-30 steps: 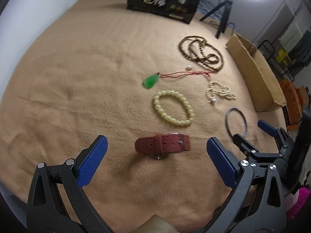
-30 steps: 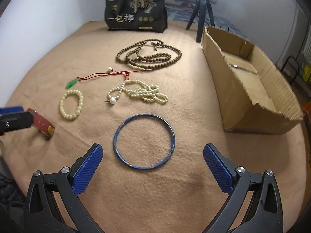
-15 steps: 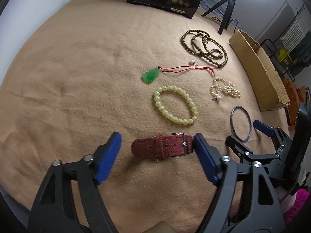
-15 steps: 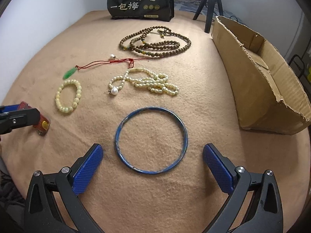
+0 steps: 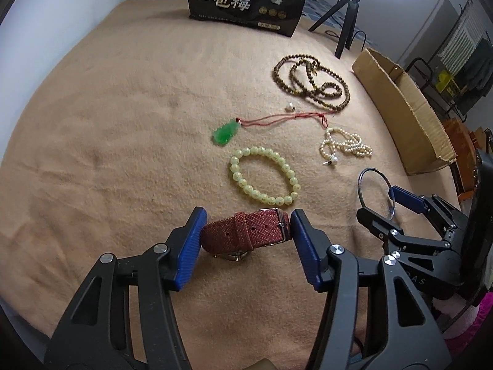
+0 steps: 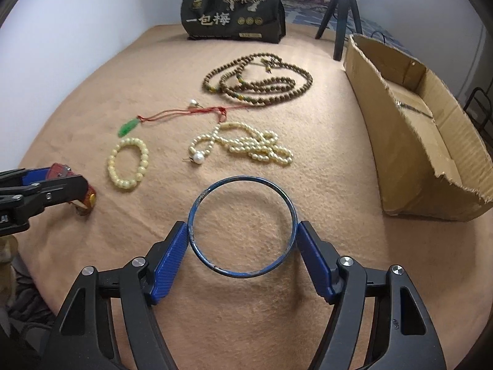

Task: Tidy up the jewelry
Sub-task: 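Carry the watch into the cardboard box and open the left tool while the right tool carries the bangle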

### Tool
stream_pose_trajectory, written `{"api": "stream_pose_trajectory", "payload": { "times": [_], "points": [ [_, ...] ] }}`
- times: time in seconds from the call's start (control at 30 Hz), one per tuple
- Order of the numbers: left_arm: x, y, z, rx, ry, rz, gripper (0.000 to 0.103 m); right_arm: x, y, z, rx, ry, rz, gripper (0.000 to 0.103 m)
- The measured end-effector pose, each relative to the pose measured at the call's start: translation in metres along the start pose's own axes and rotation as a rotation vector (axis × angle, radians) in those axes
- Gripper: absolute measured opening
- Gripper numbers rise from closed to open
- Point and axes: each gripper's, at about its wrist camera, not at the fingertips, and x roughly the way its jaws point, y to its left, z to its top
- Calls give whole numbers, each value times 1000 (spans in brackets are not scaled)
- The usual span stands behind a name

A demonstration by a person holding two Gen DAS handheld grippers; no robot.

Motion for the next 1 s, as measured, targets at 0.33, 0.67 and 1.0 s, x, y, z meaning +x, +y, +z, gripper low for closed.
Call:
{"api": "stream_pose_trajectory", "payload": {
  "times": [0.33,0.67,1.0],
  "points": [
    [-33,-14,21,16,-93,-23,58,-50,-4,20,-16,-85,12,72],
    [-51,-63,64,92,-174,-79,58,-96,-55,49,-4,-159,-90,72],
    [-30,-127,115,159,-194,-158,58,-103,-128,60,111,-171,-174,72]
  ]
}}
